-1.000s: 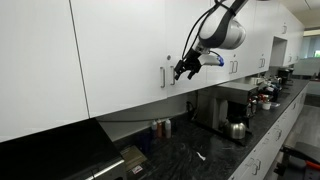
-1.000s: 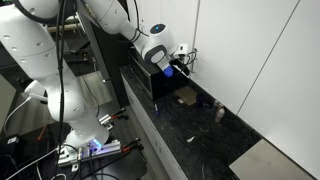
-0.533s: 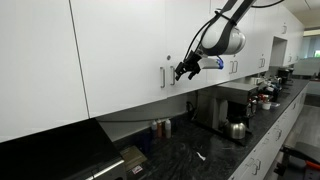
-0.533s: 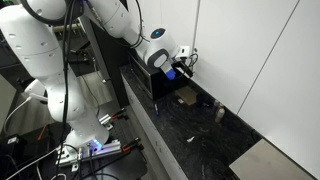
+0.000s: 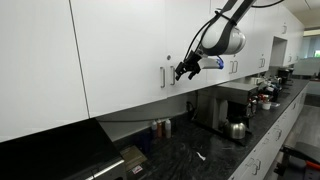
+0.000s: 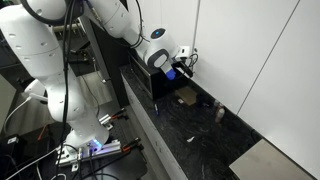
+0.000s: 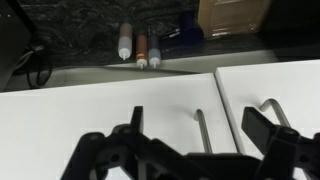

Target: Open the right cabinet door

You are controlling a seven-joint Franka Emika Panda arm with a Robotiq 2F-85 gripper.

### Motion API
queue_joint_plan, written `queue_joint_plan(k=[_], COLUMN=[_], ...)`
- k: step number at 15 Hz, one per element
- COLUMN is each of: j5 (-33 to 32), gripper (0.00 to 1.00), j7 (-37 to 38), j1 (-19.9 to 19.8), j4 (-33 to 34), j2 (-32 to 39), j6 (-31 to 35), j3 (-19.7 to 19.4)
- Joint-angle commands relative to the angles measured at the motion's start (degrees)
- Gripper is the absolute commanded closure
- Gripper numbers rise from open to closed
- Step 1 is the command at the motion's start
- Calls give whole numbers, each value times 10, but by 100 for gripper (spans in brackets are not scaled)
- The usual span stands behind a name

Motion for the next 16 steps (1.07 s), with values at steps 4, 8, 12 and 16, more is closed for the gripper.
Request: queue_joint_plan(k=[4, 8, 12, 16], j5=[2, 2, -4, -17], gripper=[0, 0, 0, 0], j7=[-1, -3, -7, 2], j1=[-11, -8, -10, 1], j4=[4, 16, 37, 65], j2=[4, 12, 22, 36], j6=[1, 5, 10, 5], j3=[13, 20, 21, 5])
